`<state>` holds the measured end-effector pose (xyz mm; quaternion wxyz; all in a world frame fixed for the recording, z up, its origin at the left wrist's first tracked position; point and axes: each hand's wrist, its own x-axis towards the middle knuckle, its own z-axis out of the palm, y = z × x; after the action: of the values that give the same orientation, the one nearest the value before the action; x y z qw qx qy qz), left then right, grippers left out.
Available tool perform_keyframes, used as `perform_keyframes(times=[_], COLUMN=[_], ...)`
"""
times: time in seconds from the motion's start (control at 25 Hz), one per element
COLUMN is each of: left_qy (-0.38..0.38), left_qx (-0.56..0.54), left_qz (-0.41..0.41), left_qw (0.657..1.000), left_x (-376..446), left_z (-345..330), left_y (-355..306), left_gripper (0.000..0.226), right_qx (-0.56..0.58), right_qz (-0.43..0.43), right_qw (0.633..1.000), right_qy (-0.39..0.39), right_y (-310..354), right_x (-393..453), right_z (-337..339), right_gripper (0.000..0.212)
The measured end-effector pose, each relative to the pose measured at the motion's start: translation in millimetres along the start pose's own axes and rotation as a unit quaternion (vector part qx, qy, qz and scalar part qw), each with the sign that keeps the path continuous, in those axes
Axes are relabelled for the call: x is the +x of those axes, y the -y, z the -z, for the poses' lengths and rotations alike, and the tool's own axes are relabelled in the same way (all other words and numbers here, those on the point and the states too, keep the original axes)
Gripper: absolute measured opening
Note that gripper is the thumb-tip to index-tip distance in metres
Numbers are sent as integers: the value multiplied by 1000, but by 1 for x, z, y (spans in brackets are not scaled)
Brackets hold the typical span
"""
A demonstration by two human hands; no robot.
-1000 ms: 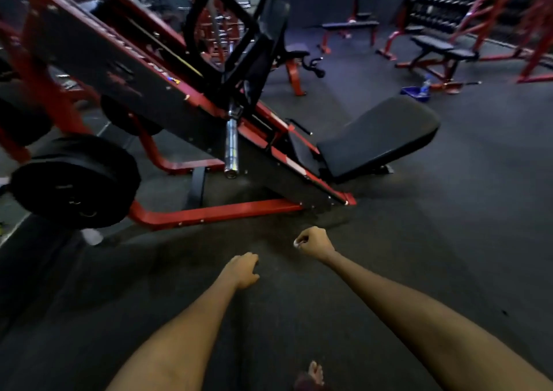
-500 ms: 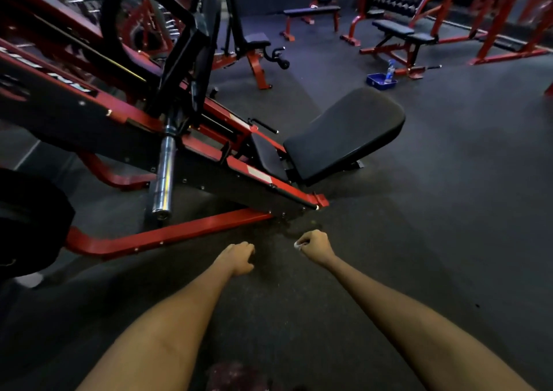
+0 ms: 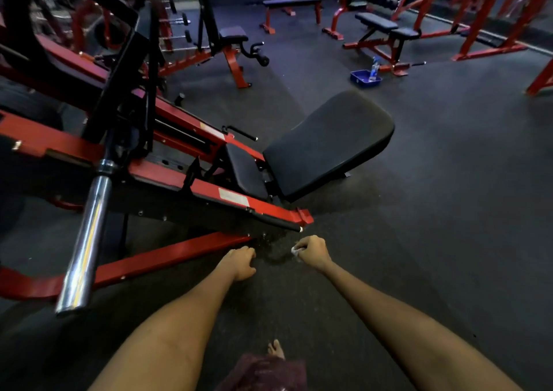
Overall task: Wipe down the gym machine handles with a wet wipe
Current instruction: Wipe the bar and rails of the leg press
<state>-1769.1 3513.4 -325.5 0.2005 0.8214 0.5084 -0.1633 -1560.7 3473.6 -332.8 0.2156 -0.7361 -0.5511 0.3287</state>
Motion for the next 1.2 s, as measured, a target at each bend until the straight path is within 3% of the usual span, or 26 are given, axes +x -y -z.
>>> perform_keyframes(times=[0.36,0.68,0.8,1.0,1.2], left_qy=[-62,-143,-189,-335,-457], left_qx=[-25,-40,-61,-68,-19], left_qz=[29,160,216,272,289], left_qw=[997,976,956,900,841], left_x=[128,224,253,294,333], left_z=[106,196,232,308,410], left_y=[13,61,69,80,120], left_gripper=[41,45,40,35,48], right_qx=[2,6,-6,27,89], right_qz=[37,148,199,274,336], right_qw=[999,988,978,959,935], right_qy=[-1,42,57,69,66], right_y=[41,114,142,204,293], right_x=[163,322,377,462,531], right_z=[60,107,128,157,172], right_gripper=[14,15,17,14,9])
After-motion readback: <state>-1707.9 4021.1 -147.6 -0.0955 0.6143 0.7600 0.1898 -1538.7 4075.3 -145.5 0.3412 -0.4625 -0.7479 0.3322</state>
